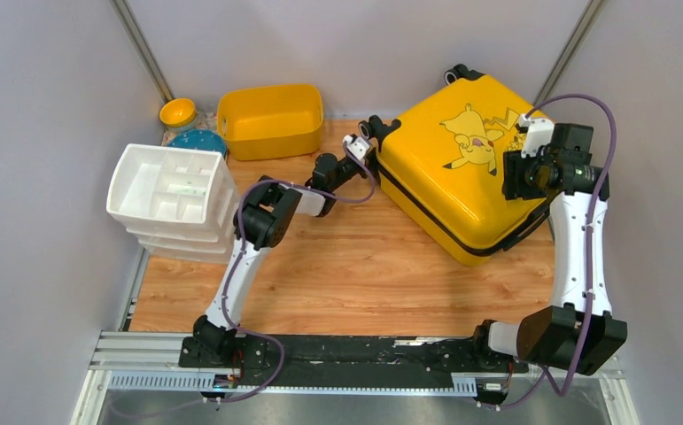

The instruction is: Open, take out, and arrange the luggage

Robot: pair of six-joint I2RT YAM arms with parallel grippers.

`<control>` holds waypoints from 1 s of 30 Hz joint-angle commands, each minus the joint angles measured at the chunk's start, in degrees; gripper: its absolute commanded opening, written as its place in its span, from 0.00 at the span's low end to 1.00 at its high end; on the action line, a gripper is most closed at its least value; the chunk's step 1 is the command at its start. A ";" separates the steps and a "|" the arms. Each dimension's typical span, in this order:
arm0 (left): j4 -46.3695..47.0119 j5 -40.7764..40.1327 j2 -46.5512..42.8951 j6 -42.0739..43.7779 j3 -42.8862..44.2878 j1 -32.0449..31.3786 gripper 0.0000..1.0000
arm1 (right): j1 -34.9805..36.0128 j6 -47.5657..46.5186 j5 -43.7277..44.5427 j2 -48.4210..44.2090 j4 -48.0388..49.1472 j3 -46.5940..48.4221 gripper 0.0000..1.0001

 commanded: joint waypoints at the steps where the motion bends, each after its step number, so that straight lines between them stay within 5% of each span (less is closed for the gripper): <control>1: 9.82 -4.87 4.66 3.84 7.49 1.08 0.00 | -0.96 -3.56 3.57 3.25 -10.16 -1.34 0.54; 8: 15.44 -1.36 14.86 12.02 20.57 0.46 0.00 | -1.22 -4.62 2.68 3.87 -11.04 1.56 0.52; 12: 10.98 0.23 21.36 13.88 31.65 0.46 0.00 | -1.58 -6.02 2.16 4.05 -11.92 2.79 0.53; 14: 10.17 -0.38 22.95 13.26 33.78 0.46 0.24 | -1.58 -5.59 1.20 3.96 -12.01 3.58 0.56; 17: 14.21 -1.44 15.60 13.60 19.72 0.46 0.51 | -1.66 -3.31 0.84 3.87 -12.62 5.42 0.60; 24: 14.75 2.76 -6.64 16.24 -12.24 3.18 0.59 | -3.42 2.06 -2.23 2.65 -13.51 10.42 0.64; 25: 11.79 4.34 -12.15 16.07 -17.93 3.54 0.76 | -3.42 1.89 -3.72 2.38 -12.81 10.87 0.64; 30: 1.23 14.28 -27.03 13.18 -30.36 4.51 0.78 | 4.47 4.26 -3.56 5.17 -5.43 16.56 0.70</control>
